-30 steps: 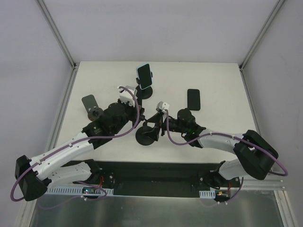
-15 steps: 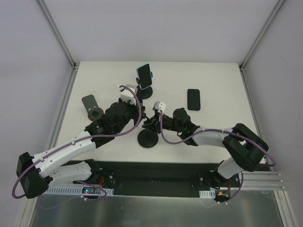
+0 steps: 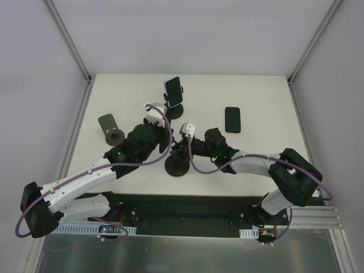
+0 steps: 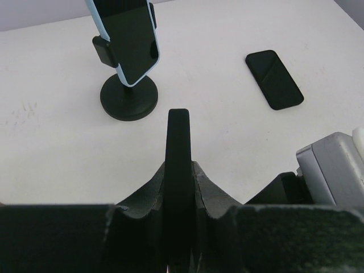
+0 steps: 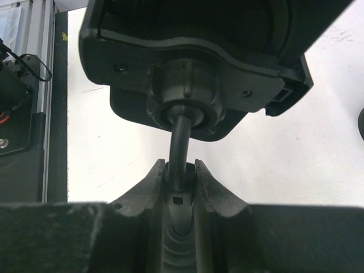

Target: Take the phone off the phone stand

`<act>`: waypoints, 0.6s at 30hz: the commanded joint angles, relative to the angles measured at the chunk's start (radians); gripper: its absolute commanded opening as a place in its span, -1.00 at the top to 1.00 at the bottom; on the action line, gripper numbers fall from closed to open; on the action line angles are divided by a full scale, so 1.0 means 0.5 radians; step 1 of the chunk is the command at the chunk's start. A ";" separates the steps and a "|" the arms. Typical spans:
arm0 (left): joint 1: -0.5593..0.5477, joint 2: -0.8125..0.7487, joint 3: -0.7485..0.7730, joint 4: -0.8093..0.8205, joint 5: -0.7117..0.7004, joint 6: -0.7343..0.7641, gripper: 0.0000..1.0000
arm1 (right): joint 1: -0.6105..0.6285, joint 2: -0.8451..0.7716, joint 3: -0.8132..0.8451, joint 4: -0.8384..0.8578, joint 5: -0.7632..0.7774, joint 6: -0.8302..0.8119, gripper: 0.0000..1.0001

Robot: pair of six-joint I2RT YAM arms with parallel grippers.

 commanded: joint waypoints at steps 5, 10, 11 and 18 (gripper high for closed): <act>0.278 -0.043 -0.007 0.469 0.173 0.048 1.00 | 0.167 -0.089 0.047 -0.257 -0.303 -0.160 0.99; 0.330 -0.157 0.002 0.365 0.369 0.147 1.00 | -0.014 -0.098 0.004 -0.224 -0.322 -0.071 0.99; 0.336 -0.184 -0.022 0.343 0.406 0.144 1.00 | -0.045 -0.110 -0.005 -0.205 -0.300 -0.056 0.99; 0.404 -0.411 -0.115 0.174 0.562 0.134 1.00 | -0.299 -0.120 -0.060 -0.119 -0.224 0.092 0.99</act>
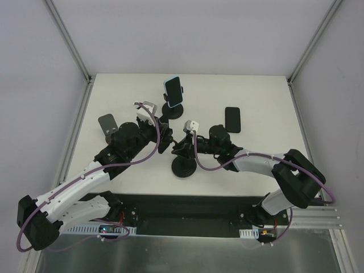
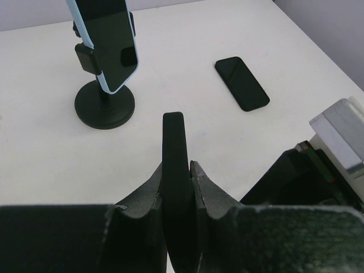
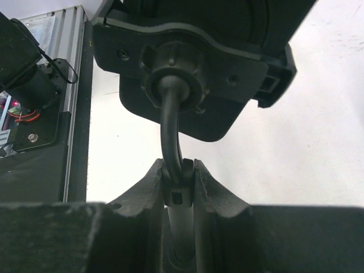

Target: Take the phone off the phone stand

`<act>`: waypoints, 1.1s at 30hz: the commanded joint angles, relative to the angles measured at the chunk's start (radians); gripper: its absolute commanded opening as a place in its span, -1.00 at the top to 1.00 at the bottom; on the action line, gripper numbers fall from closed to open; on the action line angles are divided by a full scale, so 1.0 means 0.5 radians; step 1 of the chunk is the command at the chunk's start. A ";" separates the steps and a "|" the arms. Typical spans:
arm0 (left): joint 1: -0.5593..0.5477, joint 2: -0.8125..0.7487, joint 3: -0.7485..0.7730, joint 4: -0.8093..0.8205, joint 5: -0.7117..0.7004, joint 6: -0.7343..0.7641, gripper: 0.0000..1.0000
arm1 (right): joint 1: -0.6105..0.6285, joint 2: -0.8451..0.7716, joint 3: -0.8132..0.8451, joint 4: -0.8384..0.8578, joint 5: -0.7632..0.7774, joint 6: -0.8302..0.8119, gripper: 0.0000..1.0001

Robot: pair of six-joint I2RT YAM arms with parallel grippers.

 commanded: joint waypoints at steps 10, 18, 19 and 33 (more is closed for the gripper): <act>0.092 -0.312 -0.052 -0.037 0.017 0.179 1.00 | -0.327 0.038 -0.018 -0.031 0.009 0.106 0.99; 0.089 -0.336 -0.085 -0.129 -0.041 0.204 1.00 | -0.419 0.053 -0.039 0.008 0.172 0.188 0.99; 0.089 -0.339 -0.091 -0.129 -0.011 0.182 1.00 | -0.425 0.056 -0.039 0.008 0.187 0.192 0.99; -0.435 0.062 0.132 -0.055 -0.808 -0.100 1.00 | -0.392 -0.075 -0.140 0.125 0.166 0.268 0.53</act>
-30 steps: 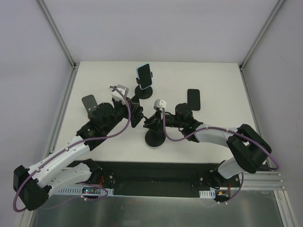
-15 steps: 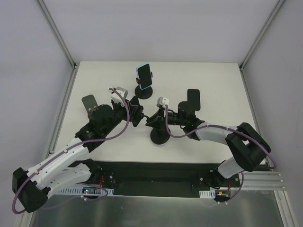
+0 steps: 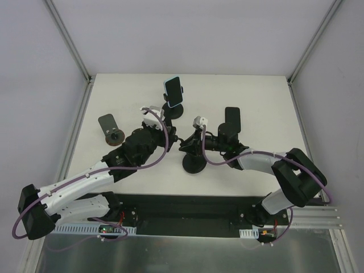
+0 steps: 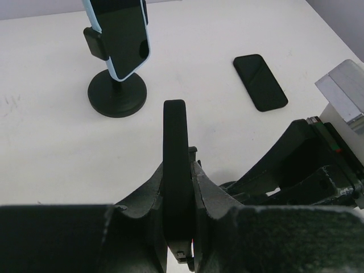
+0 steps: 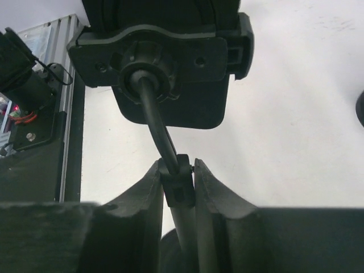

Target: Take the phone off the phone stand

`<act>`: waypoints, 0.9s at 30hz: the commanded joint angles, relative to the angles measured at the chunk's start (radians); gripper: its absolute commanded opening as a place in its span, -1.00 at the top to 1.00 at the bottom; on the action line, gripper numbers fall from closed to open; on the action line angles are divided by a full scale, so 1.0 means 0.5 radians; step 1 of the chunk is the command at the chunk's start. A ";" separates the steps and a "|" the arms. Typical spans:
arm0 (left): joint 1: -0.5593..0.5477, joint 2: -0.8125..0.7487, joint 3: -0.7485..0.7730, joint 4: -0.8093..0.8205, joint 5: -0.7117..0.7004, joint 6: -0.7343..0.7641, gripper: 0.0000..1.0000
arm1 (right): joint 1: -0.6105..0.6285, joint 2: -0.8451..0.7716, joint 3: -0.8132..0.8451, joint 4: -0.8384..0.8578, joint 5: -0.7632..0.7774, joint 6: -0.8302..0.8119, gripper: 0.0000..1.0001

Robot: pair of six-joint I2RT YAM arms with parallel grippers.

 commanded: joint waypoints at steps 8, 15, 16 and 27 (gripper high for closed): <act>-0.232 0.240 0.352 -0.187 -0.723 -0.438 1.00 | 0.001 -0.627 -0.156 -0.357 0.882 0.002 -0.56; -0.355 0.317 0.392 -0.303 -1.082 -0.763 1.00 | 0.072 -0.980 -0.129 -0.673 1.220 0.695 -0.80; -0.370 0.323 0.407 -0.322 -1.131 -0.812 1.00 | 0.090 -0.999 -0.123 -0.755 1.269 0.805 -0.81; -0.453 0.480 0.539 -0.392 -1.190 -0.868 1.00 | 0.342 -0.855 -0.098 -0.566 1.371 1.678 -0.79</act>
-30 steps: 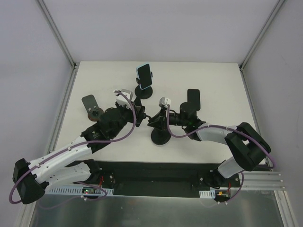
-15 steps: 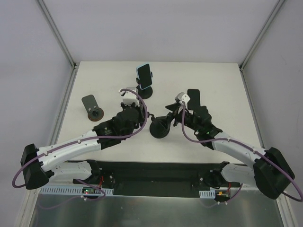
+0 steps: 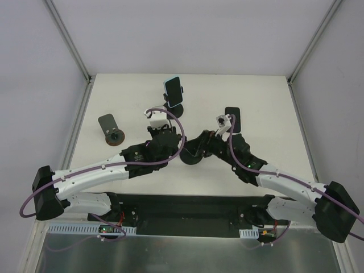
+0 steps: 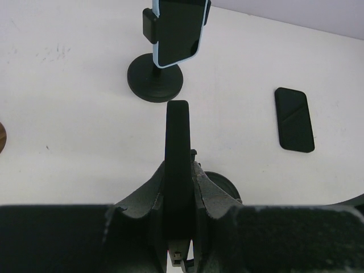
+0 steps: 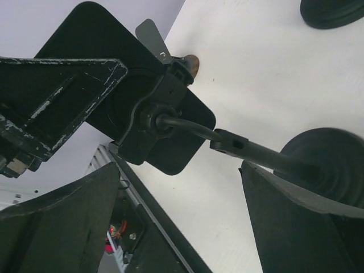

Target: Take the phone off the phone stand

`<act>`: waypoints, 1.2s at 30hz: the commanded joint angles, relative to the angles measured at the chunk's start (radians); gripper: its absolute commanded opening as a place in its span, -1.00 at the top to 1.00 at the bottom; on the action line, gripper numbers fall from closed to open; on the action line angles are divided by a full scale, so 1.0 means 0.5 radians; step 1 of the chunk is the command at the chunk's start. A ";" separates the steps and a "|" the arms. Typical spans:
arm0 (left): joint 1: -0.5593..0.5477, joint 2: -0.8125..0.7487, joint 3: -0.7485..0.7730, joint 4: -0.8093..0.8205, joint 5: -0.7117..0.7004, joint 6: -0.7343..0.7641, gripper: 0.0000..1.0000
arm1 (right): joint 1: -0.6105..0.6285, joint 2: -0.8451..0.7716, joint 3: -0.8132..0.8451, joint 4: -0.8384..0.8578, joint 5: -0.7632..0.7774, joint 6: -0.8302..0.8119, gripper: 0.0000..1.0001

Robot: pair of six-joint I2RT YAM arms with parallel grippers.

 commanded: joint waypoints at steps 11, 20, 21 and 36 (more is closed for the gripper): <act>-0.034 0.066 0.112 0.062 -0.078 -0.088 1.00 | 0.073 0.203 0.100 0.361 -0.111 0.605 -0.61; -0.034 0.091 0.127 0.062 -0.069 -0.082 1.00 | 0.076 0.212 0.134 0.407 -0.184 0.666 -0.52; -0.034 0.094 0.133 0.062 -0.063 -0.082 1.00 | 0.073 0.246 0.128 0.441 -0.187 0.697 -0.50; -0.034 0.097 0.136 0.062 -0.035 -0.122 1.00 | 0.085 0.473 0.131 0.690 -0.261 0.869 -0.19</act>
